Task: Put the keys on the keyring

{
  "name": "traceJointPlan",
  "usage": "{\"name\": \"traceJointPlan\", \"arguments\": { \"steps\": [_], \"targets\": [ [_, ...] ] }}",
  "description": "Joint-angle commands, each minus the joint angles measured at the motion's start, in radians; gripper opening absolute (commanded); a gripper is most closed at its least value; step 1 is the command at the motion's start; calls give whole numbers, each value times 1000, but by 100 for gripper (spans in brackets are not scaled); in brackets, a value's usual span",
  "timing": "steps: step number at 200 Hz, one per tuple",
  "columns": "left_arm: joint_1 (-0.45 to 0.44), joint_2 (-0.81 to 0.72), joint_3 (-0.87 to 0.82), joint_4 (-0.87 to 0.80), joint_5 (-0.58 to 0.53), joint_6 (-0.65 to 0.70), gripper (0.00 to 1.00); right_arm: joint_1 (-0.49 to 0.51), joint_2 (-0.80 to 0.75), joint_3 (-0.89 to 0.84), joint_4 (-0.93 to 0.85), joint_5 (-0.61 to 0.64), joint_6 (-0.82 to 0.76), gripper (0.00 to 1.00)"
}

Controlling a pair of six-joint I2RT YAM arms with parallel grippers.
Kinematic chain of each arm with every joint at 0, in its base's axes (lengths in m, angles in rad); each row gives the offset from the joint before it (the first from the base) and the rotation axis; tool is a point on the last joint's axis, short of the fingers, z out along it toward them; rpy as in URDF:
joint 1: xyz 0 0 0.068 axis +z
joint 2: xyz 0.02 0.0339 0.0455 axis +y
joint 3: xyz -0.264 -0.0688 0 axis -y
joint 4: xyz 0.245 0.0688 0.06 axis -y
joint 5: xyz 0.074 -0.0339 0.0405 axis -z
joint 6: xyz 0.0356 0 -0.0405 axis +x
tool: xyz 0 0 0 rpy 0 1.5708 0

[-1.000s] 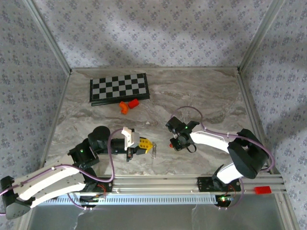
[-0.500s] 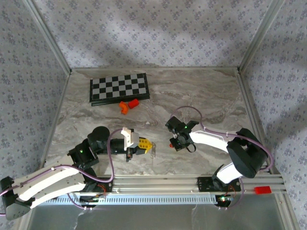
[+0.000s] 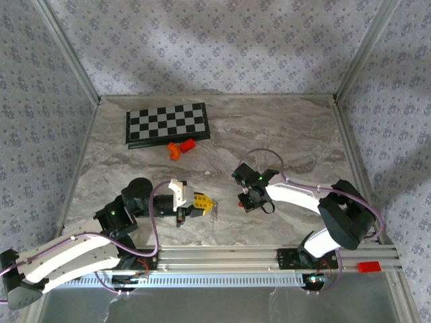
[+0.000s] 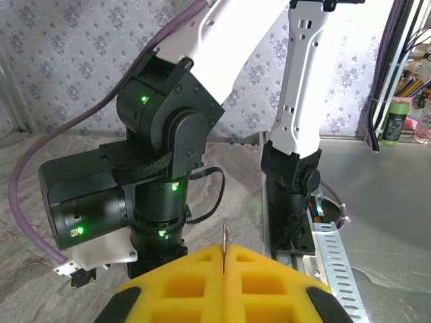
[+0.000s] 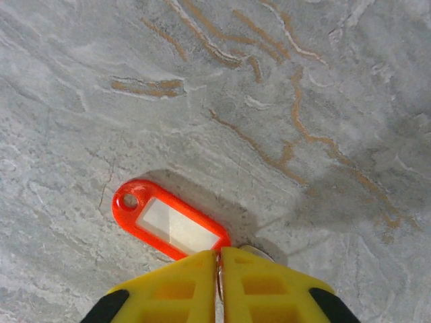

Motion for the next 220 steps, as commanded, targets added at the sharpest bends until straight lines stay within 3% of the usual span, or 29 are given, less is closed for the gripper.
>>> {"name": "traceJointPlan", "arguments": {
  "steps": [1, 82, 148, 220],
  "targets": [
    [9, -15, 13, 45, -2, 2, 0, -2, 0, 19, -10, 2, -16, 7],
    [12, -16, 11, 47, 5, 1, 0, 41, -69, -17, 140, -52, -22, 0],
    [14, -27, 5, 53, -5, 0, 0, 124, -257, -216, 424, -4, -27, 0],
    [15, -19, -1, 72, -8, -8, 0, 90, -345, -345, 501, 16, 29, 1]
  ]
}}
